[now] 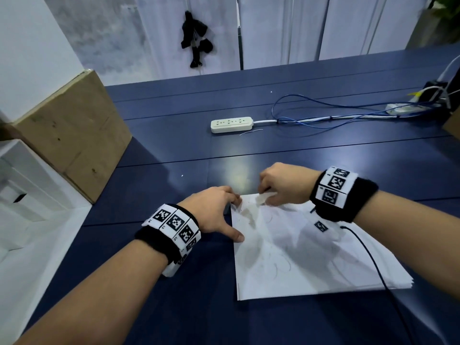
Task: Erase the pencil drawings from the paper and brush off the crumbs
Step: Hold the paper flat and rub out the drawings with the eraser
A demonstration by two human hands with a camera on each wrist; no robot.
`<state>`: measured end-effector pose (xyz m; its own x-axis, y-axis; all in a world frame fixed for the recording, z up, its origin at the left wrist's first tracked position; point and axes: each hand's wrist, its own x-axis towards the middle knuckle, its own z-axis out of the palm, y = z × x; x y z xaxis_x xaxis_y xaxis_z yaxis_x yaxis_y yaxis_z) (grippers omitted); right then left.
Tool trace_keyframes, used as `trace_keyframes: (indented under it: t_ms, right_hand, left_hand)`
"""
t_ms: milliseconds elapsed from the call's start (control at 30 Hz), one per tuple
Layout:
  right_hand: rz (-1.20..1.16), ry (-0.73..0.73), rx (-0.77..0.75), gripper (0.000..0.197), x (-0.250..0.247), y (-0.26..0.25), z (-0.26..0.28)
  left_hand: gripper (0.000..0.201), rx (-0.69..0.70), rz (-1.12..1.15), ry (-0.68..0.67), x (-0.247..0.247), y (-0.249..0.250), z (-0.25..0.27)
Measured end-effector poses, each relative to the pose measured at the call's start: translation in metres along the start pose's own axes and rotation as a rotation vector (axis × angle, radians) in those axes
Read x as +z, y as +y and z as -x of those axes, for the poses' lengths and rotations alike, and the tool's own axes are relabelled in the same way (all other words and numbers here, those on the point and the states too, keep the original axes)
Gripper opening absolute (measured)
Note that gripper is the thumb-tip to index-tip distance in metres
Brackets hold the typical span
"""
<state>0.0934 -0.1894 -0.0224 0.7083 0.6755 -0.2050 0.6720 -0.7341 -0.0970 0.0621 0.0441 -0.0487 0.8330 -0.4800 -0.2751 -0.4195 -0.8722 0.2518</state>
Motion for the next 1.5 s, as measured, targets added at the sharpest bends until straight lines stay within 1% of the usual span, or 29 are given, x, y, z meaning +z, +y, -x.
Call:
trace_keyframes:
  t_ms: [67, 100, 133, 167, 267, 333, 367, 433, 500, 533, 567, 600, 700, 767, 833, 900, 967, 1000, 1033, 1100, 1167, 1200, 1233, 1300, 1367, 1400, 1433, 1467, 1500]
  right_hand:
    - [-0.021, -0.066, -0.134, 0.022, 0.003, -0.008, 0.014]
    - [-0.033, -0.125, -0.166, 0.023, 0.002, -0.011, 0.019]
    - [-0.044, -0.171, -0.169, 0.025, 0.001, -0.012, 0.020]
    - [-0.050, -0.177, -0.150, 0.026, -0.001, -0.012, 0.018]
    - [0.001, -0.049, 0.002, 0.021, -0.003, -0.002, -0.003]
    - [0.012, -0.004, 0.074, 0.019, -0.004, 0.003, -0.009]
    - [0.020, 0.002, 0.064, 0.020, -0.002, 0.002, -0.008]
    - [0.021, -0.014, -0.042, 0.021, 0.002, -0.005, 0.003]
    - [-0.019, -0.111, -0.158, 0.022, 0.003, -0.015, 0.020]
    - [-0.032, -0.169, -0.177, 0.025, 0.002, -0.018, 0.024]
    - [-0.046, -0.198, -0.176, 0.027, 0.001, -0.019, 0.025]
    - [-0.054, -0.184, -0.156, 0.027, 0.000, -0.018, 0.021]
    - [-0.011, -0.044, -0.028, 0.025, -0.007, -0.006, 0.001]
    - [-0.014, -0.008, 0.041, 0.024, -0.007, -0.001, -0.005]
    - [0.000, -0.003, 0.012, 0.023, -0.003, -0.005, 0.001]
    - [-0.018, -0.020, -0.108, 0.021, 0.002, -0.014, 0.013]
    - [-0.051, -0.128, -0.183, 0.024, 0.004, -0.023, 0.024]
    - [-0.062, -0.165, -0.186, 0.025, 0.003, -0.024, 0.024]
    - [-0.069, -0.158, -0.178, 0.026, 0.002, -0.023, 0.021]
    - [-0.048, -0.081, -0.110, 0.024, -0.001, -0.014, 0.008]
    - [-0.030, 0.004, -0.006, 0.022, -0.004, -0.004, -0.001]
    - [-0.035, 0.024, 0.030, 0.022, -0.004, 0.000, -0.003]
    - [-0.037, 0.036, 0.030, 0.022, -0.002, 0.002, -0.003]
    - [-0.042, 0.009, -0.049, 0.021, 0.001, -0.002, 0.007]
    - [-0.087, -0.108, -0.145, 0.024, 0.002, -0.009, 0.019]
    - [-0.109, -0.167, -0.156, 0.026, 0.002, -0.011, 0.022]
    - [-0.120, -0.186, -0.155, 0.027, 0.002, -0.011, 0.022]
    - [-0.113, -0.161, -0.138, 0.027, 0.001, -0.009, 0.018]
    - [-0.089, -0.105, -0.109, 0.025, 0.000, -0.005, 0.012]
  left_hand:
    - [0.111, 0.004, -0.006, -0.007, 0.000, 0.001, 0.000]
    - [0.113, 0.007, -0.005, -0.008, -0.001, 0.002, 0.000]
    - [0.114, 0.009, -0.001, -0.008, -0.001, 0.002, 0.000]
    - [0.113, 0.012, 0.002, -0.010, -0.002, 0.003, 0.000]
    - [0.107, 0.018, 0.001, -0.005, -0.002, 0.003, 0.001]
    - [0.103, 0.016, 0.004, -0.005, -0.002, 0.003, 0.002]
    - [0.103, 0.015, 0.005, -0.001, -0.001, 0.003, 0.002]
    - [0.107, 0.014, 0.005, 0.004, -0.001, 0.003, 0.002]
    - [0.112, 0.011, 0.010, 0.000, -0.001, 0.003, 0.001]
    - [0.114, 0.011, 0.011, -0.003, -0.001, 0.004, 0.001]
    - [0.114, 0.014, 0.006, -0.008, -0.002, 0.004, 0.001]
    - [0.113, 0.017, -0.001, -0.012, -0.003, 0.005, 0.000]
    - [0.105, 0.019, -0.004, -0.011, -0.003, 0.005, 0.001]
    - [0.102, 0.016, 0.000, -0.003, -0.003, 0.004, 0.001]
    - [0.105, 0.018, -0.007, -0.001, -0.002, 0.003, 0.000]
    - [0.111, 0.020, -0.011, -0.005, -0.003, 0.004, 0.000]
    - [0.114, 0.021, -0.005, -0.002, -0.003, 0.004, 0.000]
    - [0.114, 0.021, -0.005, -0.005, -0.003, 0.005, 0.000]
    - [0.113, 0.022, -0.007, -0.007, -0.003, 0.005, 0.000]
    - [0.107, 0.019, -0.010, -0.006, -0.003, 0.005, 0.000]
    - [0.100, 0.014, -0.007, 0.001, -0.002, 0.003, -0.001]
    - [0.098, 0.010, -0.002, 0.002, -0.002, 0.003, -0.001]
    - [0.099, 0.009, 0.001, 0.006, -0.001, 0.002, -0.001]
    - [0.105, 0.011, -0.005, 0.006, -0.001, 0.002, -0.001]
    - [0.108, 0.013, -0.005, -0.002, -0.001, 0.002, -0.001]
    - [0.108, 0.011, -0.001, -0.007, -0.001, 0.002, -0.001]
    - [0.108, 0.010, 0.003, -0.011, -0.002, 0.003, -0.001]
    - [0.108, 0.012, 0.004, -0.013, -0.002, 0.003, -0.001]
    - [0.106, 0.014, 0.003, -0.011, -0.002, 0.003, -0.002]
